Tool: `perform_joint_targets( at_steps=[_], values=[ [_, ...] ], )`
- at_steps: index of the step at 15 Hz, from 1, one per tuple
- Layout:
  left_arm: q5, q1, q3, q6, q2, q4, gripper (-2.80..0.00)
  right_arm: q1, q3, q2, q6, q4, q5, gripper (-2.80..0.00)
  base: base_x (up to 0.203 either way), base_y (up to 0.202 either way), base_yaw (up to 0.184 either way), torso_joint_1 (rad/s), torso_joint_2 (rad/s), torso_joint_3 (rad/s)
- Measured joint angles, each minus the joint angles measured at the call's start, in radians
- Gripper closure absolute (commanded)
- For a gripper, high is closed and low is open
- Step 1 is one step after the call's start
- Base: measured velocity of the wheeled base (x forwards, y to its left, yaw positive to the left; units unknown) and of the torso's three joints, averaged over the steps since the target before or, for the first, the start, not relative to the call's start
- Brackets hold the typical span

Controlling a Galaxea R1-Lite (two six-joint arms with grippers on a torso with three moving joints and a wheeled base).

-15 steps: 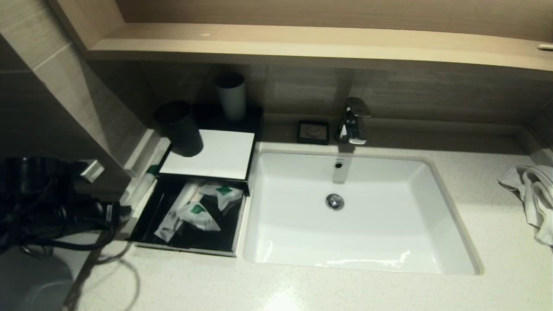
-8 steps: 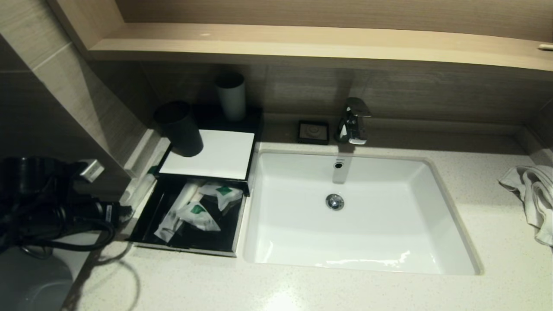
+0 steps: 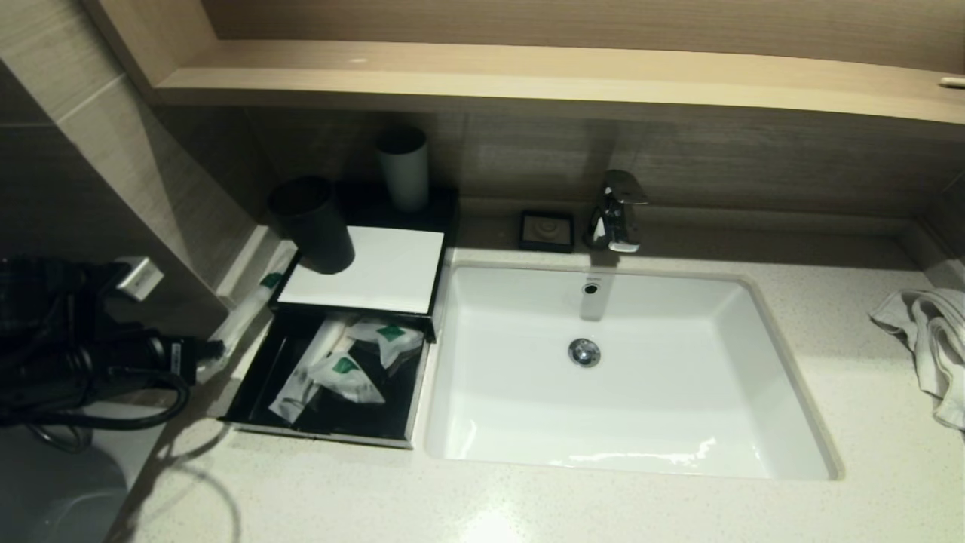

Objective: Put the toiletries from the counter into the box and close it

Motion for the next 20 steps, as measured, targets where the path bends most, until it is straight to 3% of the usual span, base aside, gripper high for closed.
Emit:
perform_joint_targets(
  at_steps=[13, 20],
  values=[
    [0.017, 0.028, 0.05, -0.028, -0.14, 0.013, 0.0, 0.0, 0.0, 0.0, 0.0, 0.0, 0.0, 0.0, 0.0, 0.0, 0.0, 0.0, 0.0, 0.0],
    [0.016, 0.054, 0.051, -0.068, -0.272, 0.2, 0.0, 0.0, 0.0, 0.0, 0.0, 0.0, 0.0, 0.0, 0.0, 0.0, 0.0, 0.0, 0.0, 0.0]
  ],
)
